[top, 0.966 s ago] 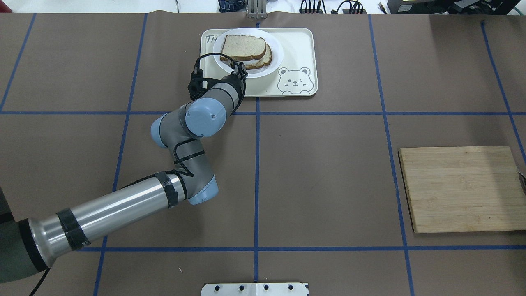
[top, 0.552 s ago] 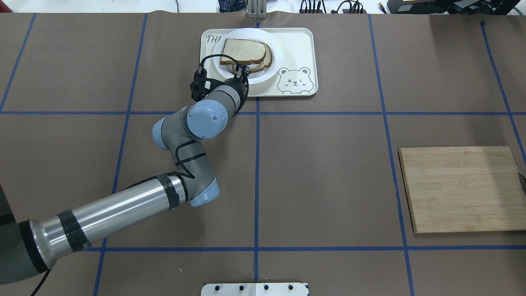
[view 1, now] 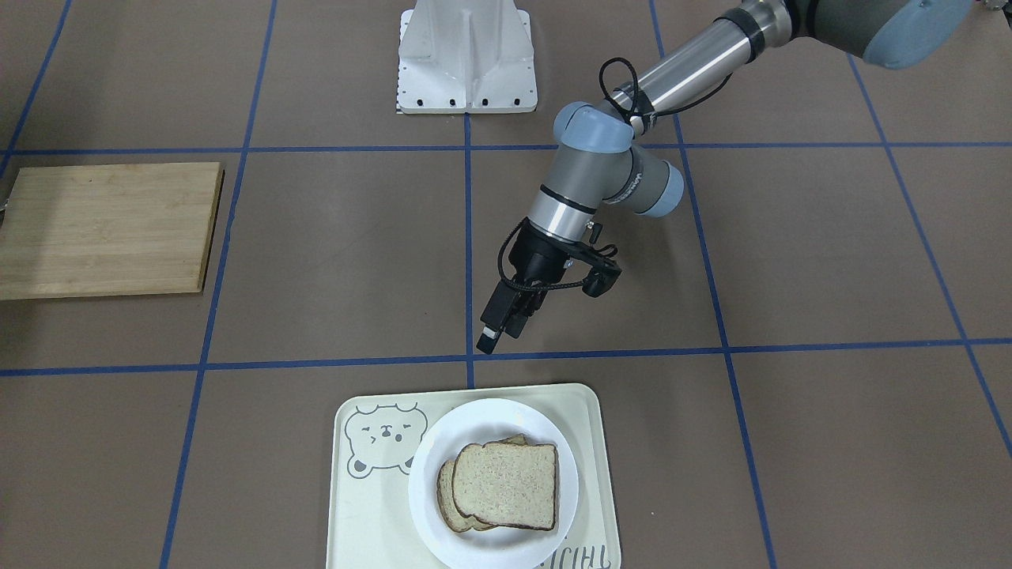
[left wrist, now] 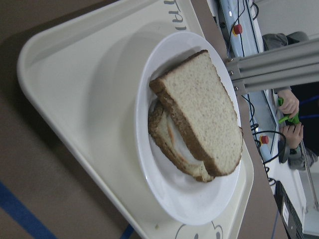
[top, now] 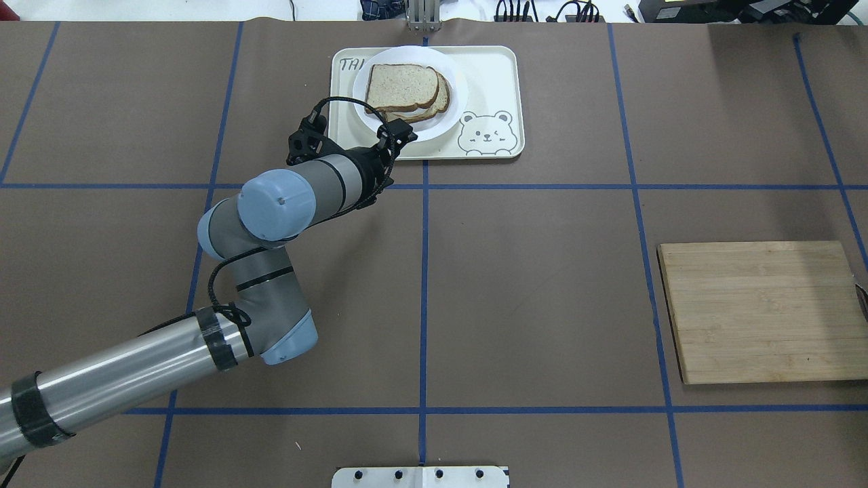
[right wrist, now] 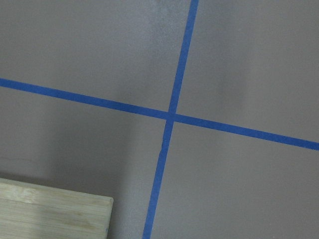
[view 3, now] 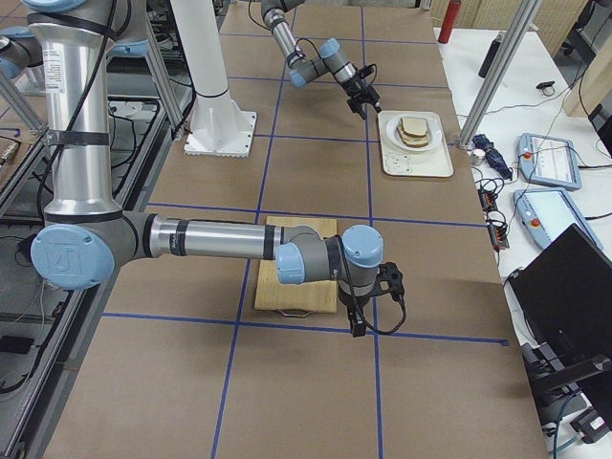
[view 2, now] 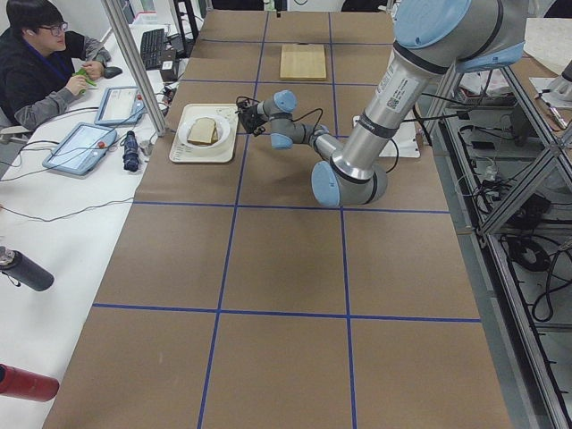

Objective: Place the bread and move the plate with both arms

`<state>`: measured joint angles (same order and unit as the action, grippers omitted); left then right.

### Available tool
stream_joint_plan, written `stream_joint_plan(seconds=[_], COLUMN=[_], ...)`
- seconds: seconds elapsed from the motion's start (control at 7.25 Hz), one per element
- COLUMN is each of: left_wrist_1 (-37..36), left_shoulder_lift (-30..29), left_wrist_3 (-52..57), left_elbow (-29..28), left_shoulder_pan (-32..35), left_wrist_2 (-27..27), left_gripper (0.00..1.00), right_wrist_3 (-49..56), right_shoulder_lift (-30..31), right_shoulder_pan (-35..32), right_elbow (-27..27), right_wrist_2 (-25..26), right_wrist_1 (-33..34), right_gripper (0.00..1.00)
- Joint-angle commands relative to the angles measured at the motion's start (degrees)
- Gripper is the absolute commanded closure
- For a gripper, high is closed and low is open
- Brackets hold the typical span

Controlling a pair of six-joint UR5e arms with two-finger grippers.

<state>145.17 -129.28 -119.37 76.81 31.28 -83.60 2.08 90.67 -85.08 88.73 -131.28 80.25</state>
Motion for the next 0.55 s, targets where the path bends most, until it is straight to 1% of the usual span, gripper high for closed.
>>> stream_joint_plan(seconds=[0.0,0.14,0.28,0.41], left_wrist_1=[-12.8,-25.25,-35.64,-43.49], left_shoulder_lift=[7.16,10.51,12.19,13.08], left_wrist_3=[11.63,21.45,31.21,37.75], left_elbow=[14.87,23.21,29.48,32.5], left_shoulder_pan=[0.1,0.01,0.1,0.27], left_wrist_2=[-4.89,-6.65,-9.27,-9.56], left_gripper=[0.01,0.01,0.01,0.01], right_wrist_3=[0.12,0.29,0.29,0.29], right_shoulder_lift=[0.12,0.3,0.39,0.56], right_shoulder_pan=[0.0,0.0,0.0,-0.09], right_elbow=[0.13,0.04,0.13,0.13], right_wrist_2=[-0.03,-0.03,-0.03,-0.03], right_wrist_1=[-0.09,-0.09,-0.09,-0.18], right_gripper=[0.0,0.0,0.0,0.0])
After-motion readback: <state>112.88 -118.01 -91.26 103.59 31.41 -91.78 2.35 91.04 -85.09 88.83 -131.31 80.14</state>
